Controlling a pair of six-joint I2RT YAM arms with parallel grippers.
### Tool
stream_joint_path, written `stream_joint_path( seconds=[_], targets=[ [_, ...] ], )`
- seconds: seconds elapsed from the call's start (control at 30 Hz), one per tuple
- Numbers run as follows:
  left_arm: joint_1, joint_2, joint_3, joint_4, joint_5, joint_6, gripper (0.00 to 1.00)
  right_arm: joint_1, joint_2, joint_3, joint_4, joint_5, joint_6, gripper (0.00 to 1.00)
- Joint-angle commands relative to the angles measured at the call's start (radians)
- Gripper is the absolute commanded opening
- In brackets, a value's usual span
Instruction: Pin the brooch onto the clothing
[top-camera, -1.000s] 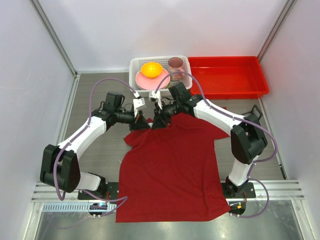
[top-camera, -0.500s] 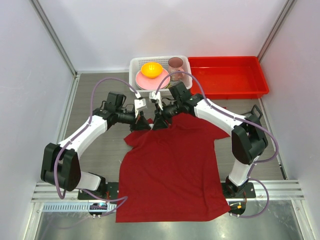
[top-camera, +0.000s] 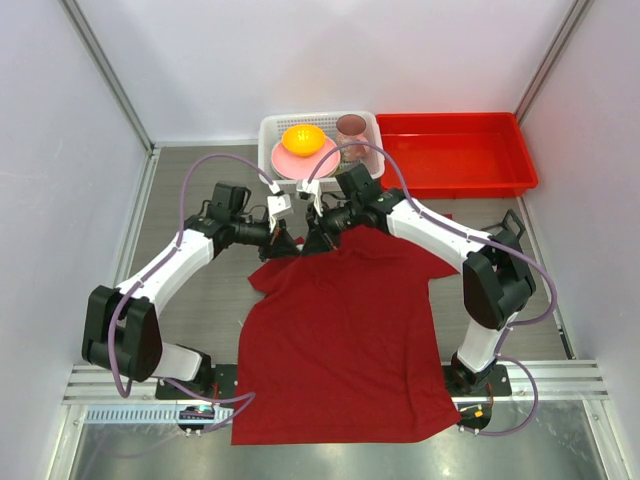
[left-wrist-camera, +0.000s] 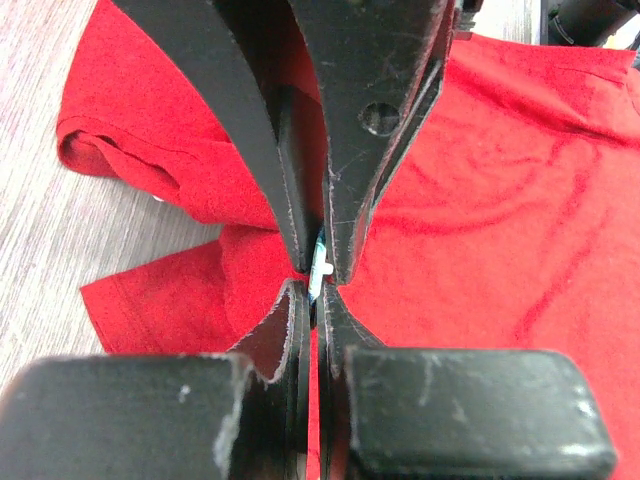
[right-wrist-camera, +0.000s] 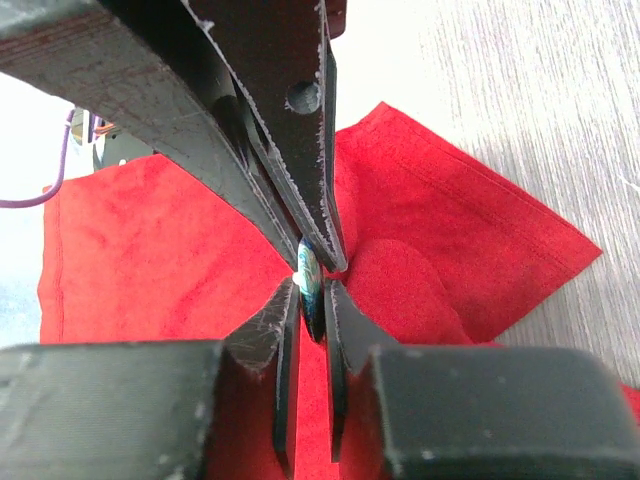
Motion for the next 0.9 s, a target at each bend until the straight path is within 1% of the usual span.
stream_joint_path(
  seconds=[0.0,0.07,0.13,0.17,0.33,0.63,0.8,0.87],
  targets=[
    [-0.017,-0.02,0.018,0.022,0.076,-0.033,0.0,0.005,-0.004,0.033,0.137,0.109,0.068,0.14],
    [-0.017,-0.03,0.01,0.031,0.073,-0.044,0.0,0.002,-0.001,0.036,0.135,0.124,0.076,0.13],
    [-0.014,-0.041,0.001,0.039,0.07,-0.058,0.0,-0.003,-0.001,0.032,0.134,0.143,0.075,0.1],
    [-0.01,-0.046,-0.002,0.041,0.069,-0.064,0.0,-0.004,-0.004,0.03,0.132,0.167,0.075,0.07],
    [-0.007,-0.078,-0.026,0.051,0.066,-0.082,0.0,-0.023,-0.004,0.024,0.145,0.253,0.097,0.01],
    [0.006,-0.115,-0.065,0.09,0.056,-0.139,0.0,-0.037,-0.001,0.018,0.175,0.428,0.151,0.01],
    [0.01,-0.139,-0.079,0.104,0.058,-0.164,0.0,-0.055,0.002,0.016,0.177,0.462,0.171,0.01],
    [0.011,-0.147,-0.089,0.107,0.056,-0.165,0.0,-0.063,0.002,0.013,0.18,0.468,0.185,0.03]
  ],
)
